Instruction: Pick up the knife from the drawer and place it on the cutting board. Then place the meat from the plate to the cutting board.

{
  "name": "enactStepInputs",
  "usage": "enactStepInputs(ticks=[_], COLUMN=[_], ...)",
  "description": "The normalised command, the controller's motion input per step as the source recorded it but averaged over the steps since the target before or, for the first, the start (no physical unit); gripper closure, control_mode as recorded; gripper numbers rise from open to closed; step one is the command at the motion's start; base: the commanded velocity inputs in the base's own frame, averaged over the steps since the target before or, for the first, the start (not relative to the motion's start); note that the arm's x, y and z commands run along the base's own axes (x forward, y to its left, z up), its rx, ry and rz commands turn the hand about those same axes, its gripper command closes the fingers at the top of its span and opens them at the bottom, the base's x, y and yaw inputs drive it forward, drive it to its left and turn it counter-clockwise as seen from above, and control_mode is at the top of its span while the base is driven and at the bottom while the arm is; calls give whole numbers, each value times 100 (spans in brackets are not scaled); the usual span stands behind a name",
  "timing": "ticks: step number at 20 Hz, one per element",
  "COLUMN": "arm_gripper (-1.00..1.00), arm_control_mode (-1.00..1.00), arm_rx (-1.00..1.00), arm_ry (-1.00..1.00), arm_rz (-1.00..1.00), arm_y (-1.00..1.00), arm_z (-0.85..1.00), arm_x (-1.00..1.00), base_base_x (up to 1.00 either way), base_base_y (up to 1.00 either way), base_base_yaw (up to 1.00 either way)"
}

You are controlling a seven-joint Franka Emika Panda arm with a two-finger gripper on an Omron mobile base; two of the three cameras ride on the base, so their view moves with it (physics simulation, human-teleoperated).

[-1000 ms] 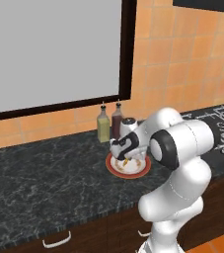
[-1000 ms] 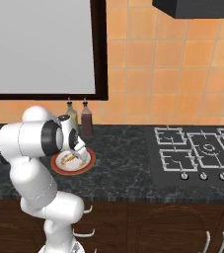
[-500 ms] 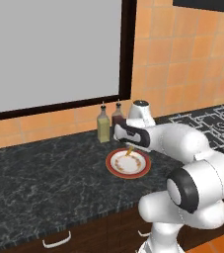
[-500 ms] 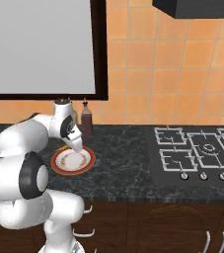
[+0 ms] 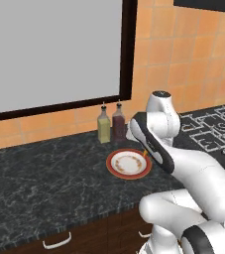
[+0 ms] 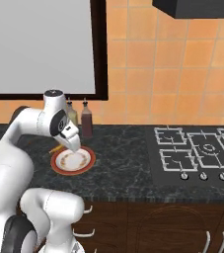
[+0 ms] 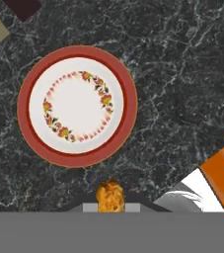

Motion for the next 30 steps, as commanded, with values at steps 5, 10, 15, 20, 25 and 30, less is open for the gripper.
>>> enactStepInputs(ticks=[5, 10, 15, 20, 25, 30], arm_gripper=[100, 100, 100, 100, 100, 100], arm_control_mode=[-100, -100, -100, -100, 100, 100], arm_rx=[0, -1, -4, 0, 0, 0], arm_ry=[0, 1, -3, 0, 0, 0], arm_rz=[32, 29, 5, 0, -1, 0], arm_y=[-54, -24, 0, 0, 0, 0], arm_z=[44, 26, 4, 0, 0, 0], arm_x=[-75, -72, -40, 0, -5, 0], base_base_x=[0, 0, 0, 0, -9, -17], base_base_y=[0, 0, 0, 0, 0, 0], base_base_yaw=[0, 0, 0, 0, -16, -81])
